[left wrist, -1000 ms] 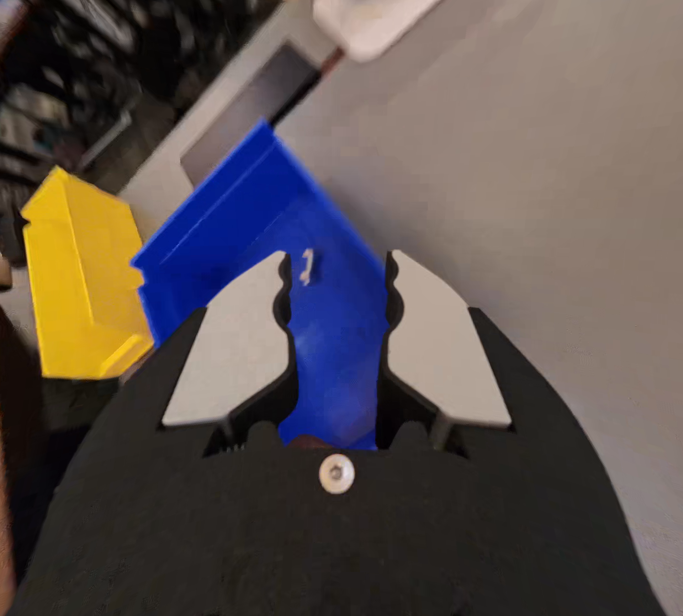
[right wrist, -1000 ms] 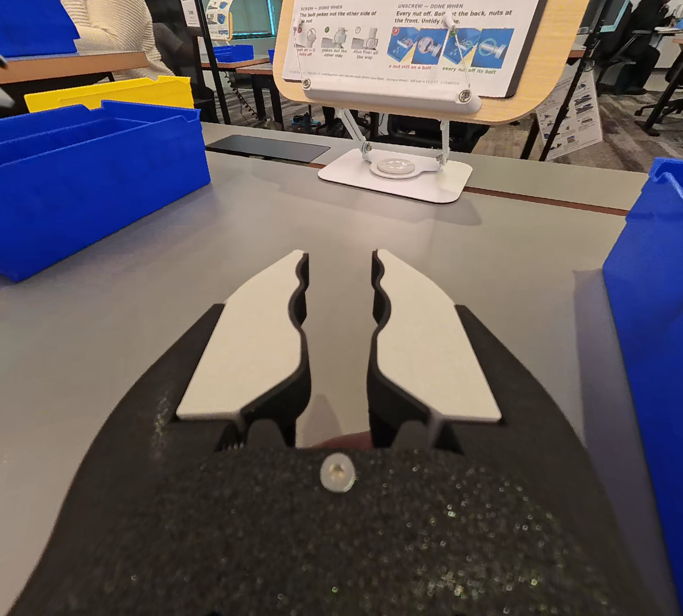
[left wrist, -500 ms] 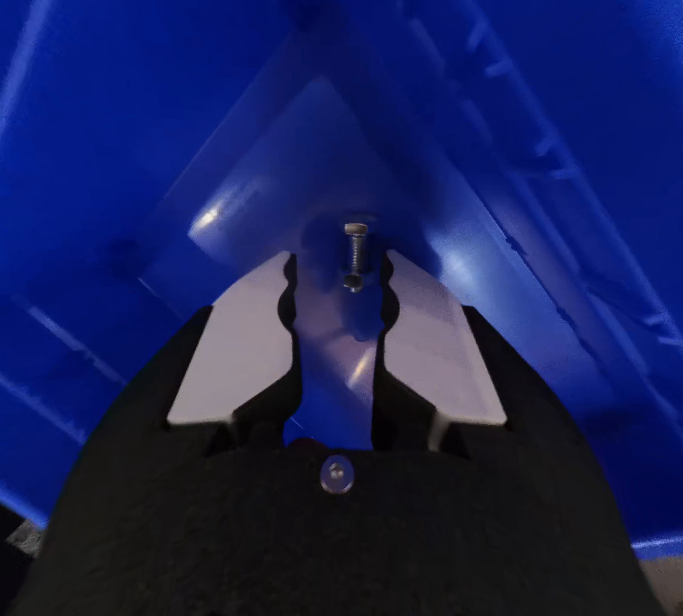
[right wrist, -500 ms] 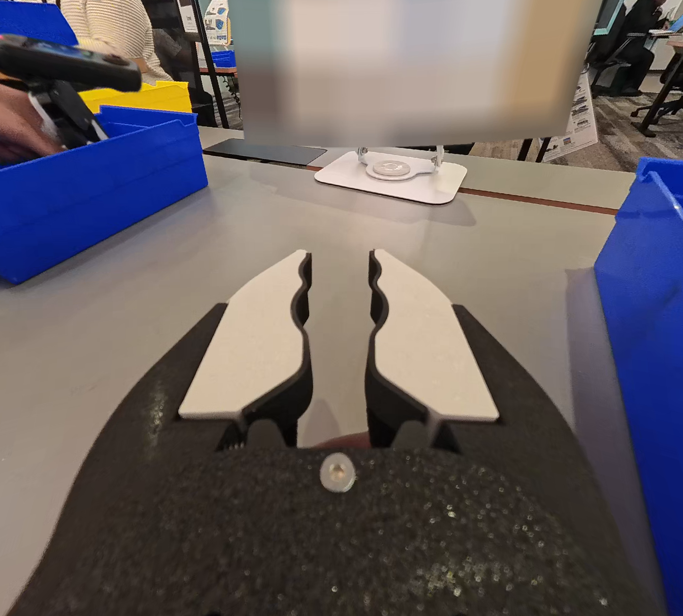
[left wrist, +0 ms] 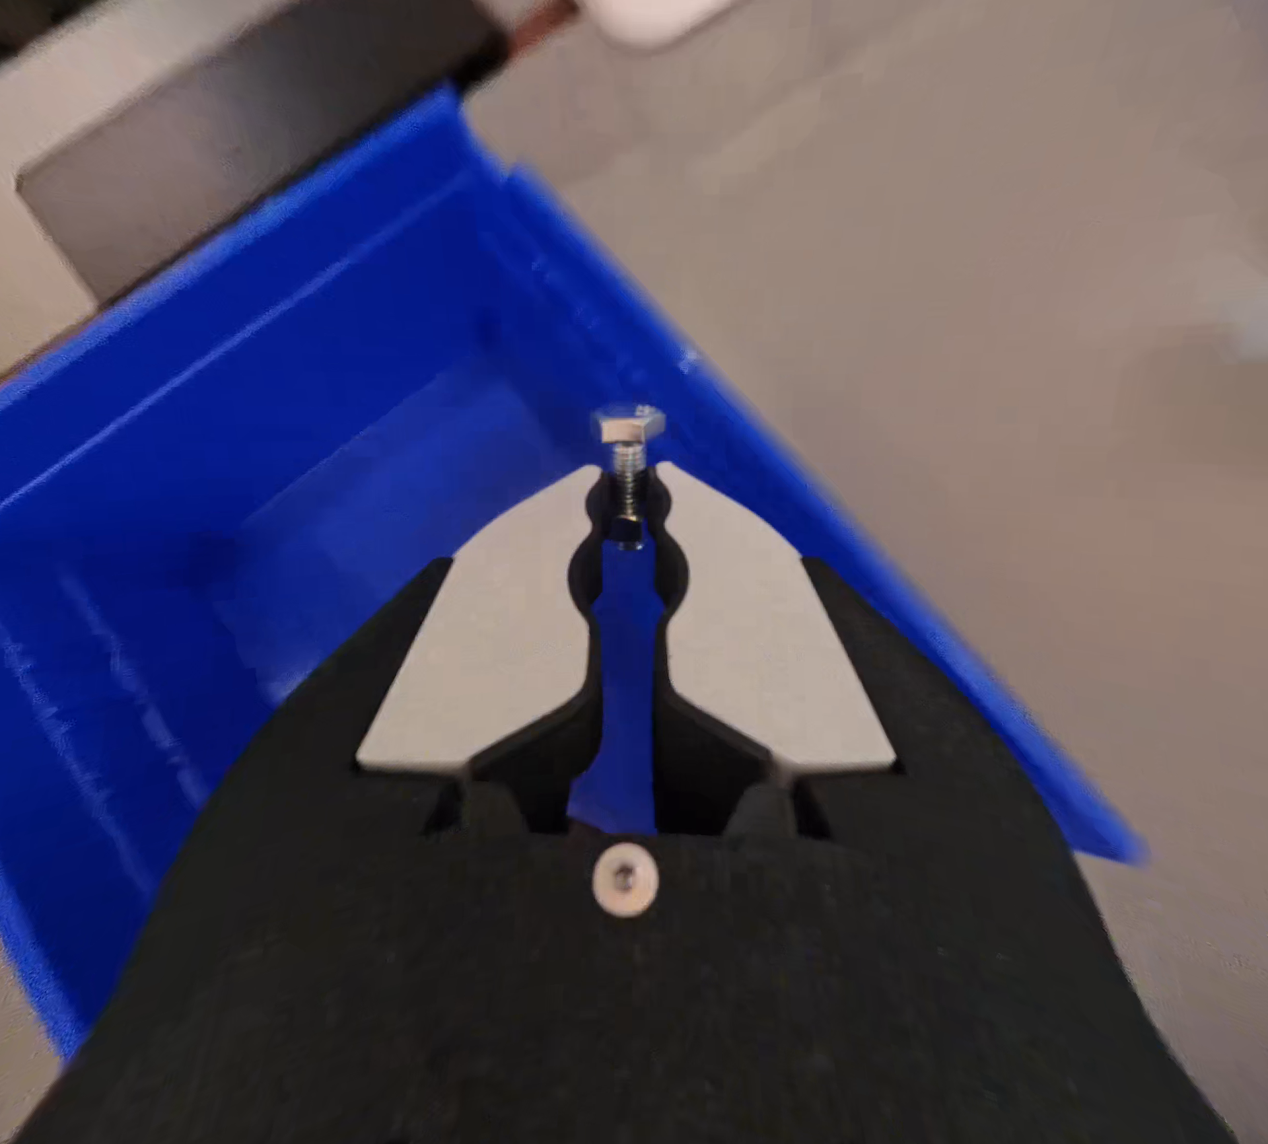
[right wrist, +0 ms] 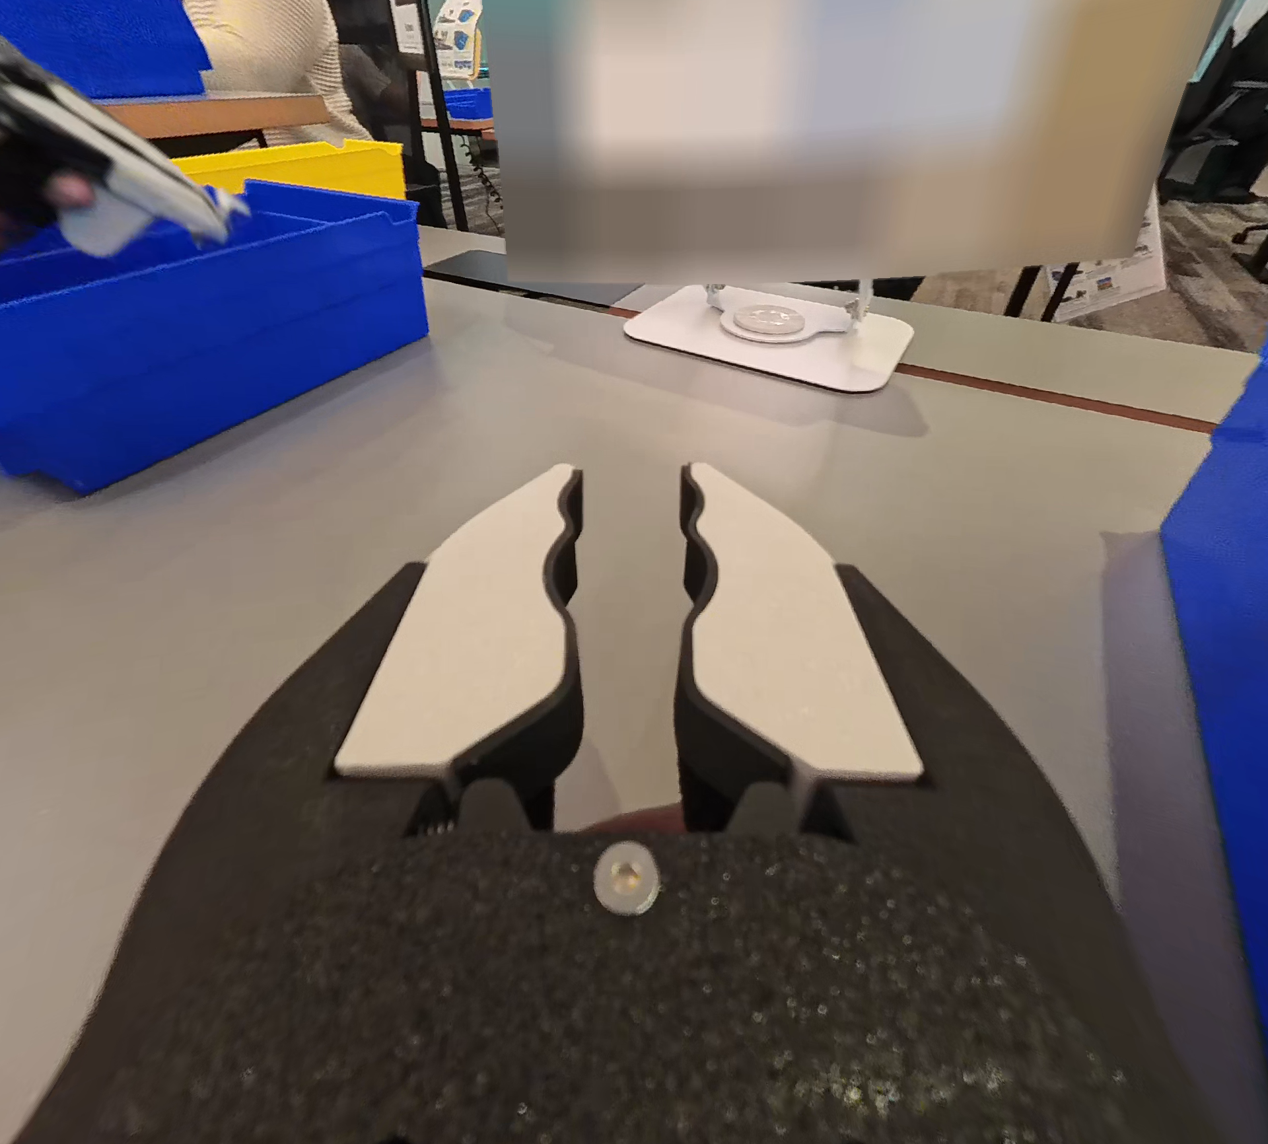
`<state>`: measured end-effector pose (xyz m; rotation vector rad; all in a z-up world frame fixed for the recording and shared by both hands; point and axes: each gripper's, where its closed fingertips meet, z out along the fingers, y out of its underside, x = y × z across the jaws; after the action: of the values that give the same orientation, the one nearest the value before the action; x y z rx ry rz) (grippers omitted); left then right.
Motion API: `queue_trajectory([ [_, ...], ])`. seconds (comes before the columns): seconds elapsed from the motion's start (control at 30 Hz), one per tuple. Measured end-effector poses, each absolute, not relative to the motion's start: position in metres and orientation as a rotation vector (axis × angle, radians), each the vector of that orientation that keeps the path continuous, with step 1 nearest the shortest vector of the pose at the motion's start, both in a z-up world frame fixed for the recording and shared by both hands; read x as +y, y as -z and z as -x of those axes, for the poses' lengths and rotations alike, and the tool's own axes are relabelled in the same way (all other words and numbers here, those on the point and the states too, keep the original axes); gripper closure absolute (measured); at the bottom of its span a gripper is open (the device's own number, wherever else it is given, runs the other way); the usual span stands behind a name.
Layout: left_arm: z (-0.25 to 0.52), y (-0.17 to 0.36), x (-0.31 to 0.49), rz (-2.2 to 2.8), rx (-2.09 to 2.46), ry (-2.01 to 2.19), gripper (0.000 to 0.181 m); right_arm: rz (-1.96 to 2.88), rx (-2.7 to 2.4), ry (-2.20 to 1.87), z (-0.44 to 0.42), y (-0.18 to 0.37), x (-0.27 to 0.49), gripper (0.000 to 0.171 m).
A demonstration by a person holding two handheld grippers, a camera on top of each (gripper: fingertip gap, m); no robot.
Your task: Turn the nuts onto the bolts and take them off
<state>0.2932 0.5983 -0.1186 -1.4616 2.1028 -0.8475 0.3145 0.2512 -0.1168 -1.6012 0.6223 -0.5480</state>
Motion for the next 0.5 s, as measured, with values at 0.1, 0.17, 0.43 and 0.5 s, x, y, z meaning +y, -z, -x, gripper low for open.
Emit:
queue_trajectory([
  [0.1,-0.273,0.061,0.556,1.368,1.940,1.227,0.172,1.610,0.572,0.504,-0.307,0.116,0.261,0.144],
  [0.17,-0.256,0.026,0.520,1.259,1.868,1.467,0.172,1.605,0.528,0.433,-0.299,0.114,0.270,0.144],
  [0.43,-0.215,0.006,0.404,1.053,1.861,2.107,0.172,1.560,0.375,0.083,-0.252,0.095,0.302,0.144],
  [0.5,-0.215,0.017,0.390,1.059,1.881,2.154,0.172,1.572,0.358,0.076,-0.247,0.095,0.303,0.144],
])
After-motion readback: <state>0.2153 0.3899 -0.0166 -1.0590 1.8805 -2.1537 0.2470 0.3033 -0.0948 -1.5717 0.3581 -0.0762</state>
